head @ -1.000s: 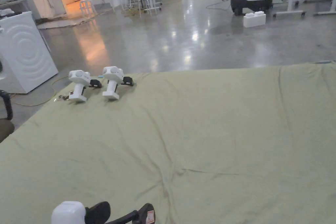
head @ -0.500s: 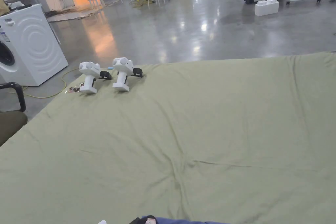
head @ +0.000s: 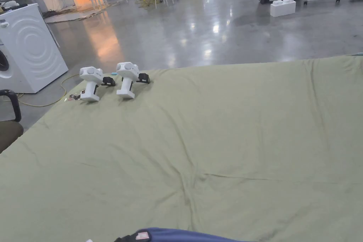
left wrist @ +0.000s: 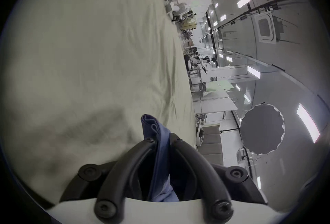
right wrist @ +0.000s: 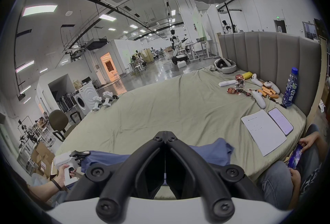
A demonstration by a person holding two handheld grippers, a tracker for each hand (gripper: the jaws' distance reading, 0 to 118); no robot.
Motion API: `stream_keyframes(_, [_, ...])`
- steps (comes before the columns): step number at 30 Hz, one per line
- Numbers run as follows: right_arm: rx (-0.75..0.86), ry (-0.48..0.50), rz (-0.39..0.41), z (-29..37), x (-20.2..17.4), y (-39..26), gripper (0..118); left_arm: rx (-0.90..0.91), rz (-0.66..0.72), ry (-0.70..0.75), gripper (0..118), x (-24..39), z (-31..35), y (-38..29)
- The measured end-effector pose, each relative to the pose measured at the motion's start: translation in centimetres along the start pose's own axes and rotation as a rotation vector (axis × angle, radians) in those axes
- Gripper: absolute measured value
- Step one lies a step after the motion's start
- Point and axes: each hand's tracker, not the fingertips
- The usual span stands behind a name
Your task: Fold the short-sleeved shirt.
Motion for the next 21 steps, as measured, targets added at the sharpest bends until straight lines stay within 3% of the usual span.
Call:
stream_keyframes(5, [-0.005, 0.007, -0.029, -0.4, 0.8, -0.5, 2, 0.100, -0.215, 0.085, 15, 2.3, 4.4, 5.7])
stream_keyframes(9, [-0.020, 0.018, -0.054, -0.8, 1.0, -0.9, 2, 0.059, -0.375, 0.095, 15, 5.2, 4.1, 5.3])
stream_keyframes(13, [-0.018, 0.021, -0.063, -0.5, 0.9, -1.1, 2, -0.064, -0.410, 0.003, 15, 7.1, -0.7, -0.9])
stream_keyframes(21, [0.015, -0.048, -0.036, 2.2, 1.8, -1.0, 2, -0.395, -0.559, 0.026, 15, 8.1, -13.2, -16.1])
